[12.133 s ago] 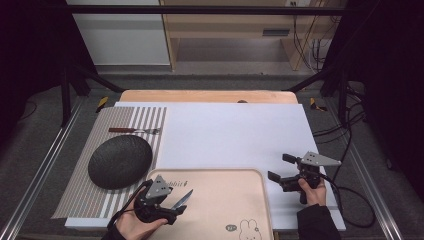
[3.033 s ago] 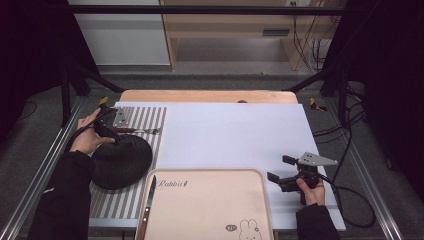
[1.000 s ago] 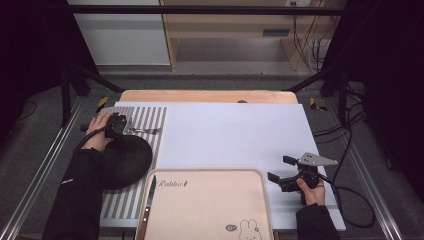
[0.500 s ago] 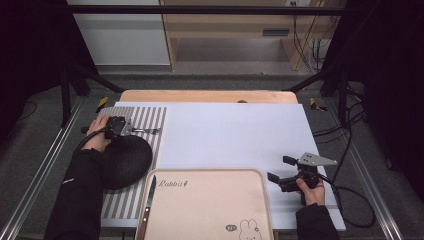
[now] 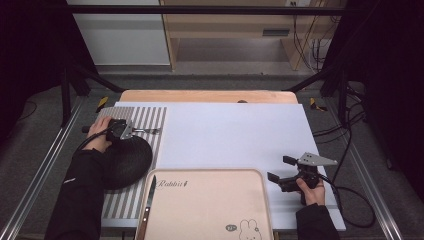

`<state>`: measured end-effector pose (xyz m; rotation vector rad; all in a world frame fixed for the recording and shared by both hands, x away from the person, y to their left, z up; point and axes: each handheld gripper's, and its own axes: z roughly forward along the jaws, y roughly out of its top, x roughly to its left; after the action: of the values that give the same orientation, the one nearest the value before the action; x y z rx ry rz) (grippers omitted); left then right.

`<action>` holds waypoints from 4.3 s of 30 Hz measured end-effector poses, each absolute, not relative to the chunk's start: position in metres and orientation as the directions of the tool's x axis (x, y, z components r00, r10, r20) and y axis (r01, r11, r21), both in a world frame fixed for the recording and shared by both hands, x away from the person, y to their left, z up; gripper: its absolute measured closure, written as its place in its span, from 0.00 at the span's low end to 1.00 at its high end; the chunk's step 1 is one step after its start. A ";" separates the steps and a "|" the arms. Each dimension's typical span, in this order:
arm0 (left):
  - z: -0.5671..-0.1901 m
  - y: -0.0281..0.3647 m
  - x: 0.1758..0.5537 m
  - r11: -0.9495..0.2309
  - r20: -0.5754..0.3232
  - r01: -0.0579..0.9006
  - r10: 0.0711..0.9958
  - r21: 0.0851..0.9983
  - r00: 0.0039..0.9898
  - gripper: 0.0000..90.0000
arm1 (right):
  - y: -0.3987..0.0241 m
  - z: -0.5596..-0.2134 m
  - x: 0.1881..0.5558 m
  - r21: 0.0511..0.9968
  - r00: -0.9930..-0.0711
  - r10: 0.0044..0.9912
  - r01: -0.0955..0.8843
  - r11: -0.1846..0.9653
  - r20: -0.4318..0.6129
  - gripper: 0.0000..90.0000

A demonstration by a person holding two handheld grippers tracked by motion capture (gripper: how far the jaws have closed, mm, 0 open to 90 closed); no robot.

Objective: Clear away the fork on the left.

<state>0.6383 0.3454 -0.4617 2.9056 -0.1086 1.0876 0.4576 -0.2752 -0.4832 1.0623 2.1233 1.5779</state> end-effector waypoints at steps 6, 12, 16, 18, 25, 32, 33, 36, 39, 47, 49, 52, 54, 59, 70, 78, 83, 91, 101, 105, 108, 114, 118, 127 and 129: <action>-0.461 0.344 0.638 -0.996 0.656 -0.084 -0.073 -0.015 0.752 0.84 | -0.275 -0.483 0.458 0.914 -0.687 0.701 0.384 0.129 0.190 0.00; -0.461 0.344 0.638 -0.996 0.653 -0.090 -0.082 -0.021 0.752 0.85 | -0.275 -0.483 0.458 0.914 -0.686 0.703 0.385 0.129 0.190 0.00; -0.462 0.343 0.638 -0.997 0.658 -0.080 -0.069 -0.014 0.750 0.85 | -0.275 -0.483 0.458 0.913 -0.685 0.703 0.386 0.129 0.190 0.00; -0.462 0.343 0.638 -0.997 0.659 -0.079 -0.070 -0.015 0.749 0.85 | -0.275 -0.483 0.458 0.914 -0.686 0.703 0.385 0.130 0.189 0.00; -0.461 0.343 0.636 -0.997 0.662 -0.078 -0.071 -0.019 0.746 0.85 | -0.275 -0.483 0.458 0.913 -0.685 0.704 0.386 0.130 0.189 0.00; -0.457 0.344 0.633 -0.998 0.675 -0.061 -0.051 -0.010 0.736 0.85 | -0.275 -0.484 0.458 0.913 -0.685 0.704 0.386 0.131 0.188 0.00; -0.456 0.344 0.633 -0.998 0.678 -0.060 -0.048 -0.007 0.733 0.85 | -0.275 -0.484 0.458 0.913 -0.685 0.704 0.386 0.131 0.188 0.00; -0.452 0.343 0.630 -0.998 0.691 -0.061 -0.044 0.001 0.721 0.85 | -0.276 -0.483 0.458 0.914 -0.685 0.704 0.384 0.129 0.188 0.00; -0.446 0.343 0.626 -0.998 0.700 -0.063 -0.046 -0.001 0.713 0.85 | -0.275 -0.484 0.458 0.913 -0.684 0.705 0.386 0.130 0.188 0.00; -0.431 0.339 0.610 -0.997 0.725 -0.076 -0.062 -0.013 0.686 0.85 | -0.276 -0.483 0.458 0.915 -0.686 0.703 0.382 0.130 0.187 0.00; -0.427 0.337 0.605 -0.997 0.730 -0.082 -0.062 -0.008 0.680 0.85 | -0.276 -0.483 0.457 0.915 -0.687 0.702 0.381 0.131 0.186 0.00; -0.422 0.336 0.598 -0.996 0.735 -0.085 -0.060 -0.004 0.675 0.85 | -0.276 -0.483 0.457 0.915 -0.687 0.702 0.382 0.128 0.188 0.00; -0.420 0.334 0.593 -0.996 0.738 -0.085 -0.058 -0.001 0.673 0.85 | -0.276 -0.482 0.457 0.916 -0.687 0.702 0.380 0.127 0.188 0.00; -0.416 0.329 0.580 -0.995 0.744 -0.102 -0.055 0.018 0.665 0.85 | -0.276 -0.482 0.457 0.917 -0.689 0.700 0.379 0.128 0.187 0.00; -0.411 0.321 0.550 -0.992 0.746 -0.108 -0.020 0.070 0.666 0.85 | -0.276 -0.482 0.457 0.916 -0.691 0.698 0.379 0.129 0.188 0.00; -0.411 0.314 0.530 -0.988 0.738 -0.100 0.018 0.116 0.675 0.85 | -0.276 -0.482 0.457 0.916 -0.692 0.697 0.380 0.131 0.187 0.00; -0.414 0.310 0.515 -0.984 0.730 -0.091 0.050 0.152 0.682 0.85 | -0.276 -0.483 0.457 0.916 -0.693 0.696 0.380 0.132 0.187 0.00; -0.412 0.299 0.493 -0.978 0.723 -0.100 0.066 0.184 0.687 0.85 | -0.275 -0.483 0.457 0.916 -0.693 0.697 0.379 0.134 0.185 0.00; -0.410 0.284 0.465 -0.967 0.678 -0.071 0.119 0.246 0.726 0.85 | -0.275 -0.483 0.457 0.915 -0.693 0.696 0.380 0.134 0.186 0.00; -0.409 0.280 0.456 -0.961 0.659 -0.051 0.146 0.270 0.738 0.85 | -0.275 -0.483 0.457 0.915 -0.693 0.696 0.380 0.134 0.187 0.00; -0.408 0.276 0.448 -0.957 0.649 -0.040 0.164 0.287 0.743 0.85 | -0.275 -0.483 0.457 0.915 -0.693 0.697 0.380 0.134 0.186 0.00; -0.406 0.268 0.433 -0.947 0.633 -0.012 0.204 0.320 0.747 0.85 | -0.275 -0.483 0.457 0.915 -0.693 0.697 0.380 0.135 0.185 0.00; -0.406 0.263 0.425 -0.939 0.618 0.006 0.231 0.344 0.751 0.85 | -0.275 -0.483 0.457 0.914 -0.693 0.697 0.382 0.135 0.186 0.00; -0.409 0.252 0.413 -0.927 0.581 0.057 0.278 0.370 0.764 0.85 | -0.275 -0.483 0.457 0.915 -0.693 0.697 0.381 0.134 0.187 0.00; -0.409 0.249 0.410 -0.925 0.571 0.070 0.289 0.374 0.768 0.85 | -0.275 -0.483 0.457 0.915 -0.693 0.697 0.381 0.135 0.186 0.00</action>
<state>0.4100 0.2488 -0.4088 2.6318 0.2759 0.9281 0.4568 -0.2750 -0.4832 1.0504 2.1311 1.5788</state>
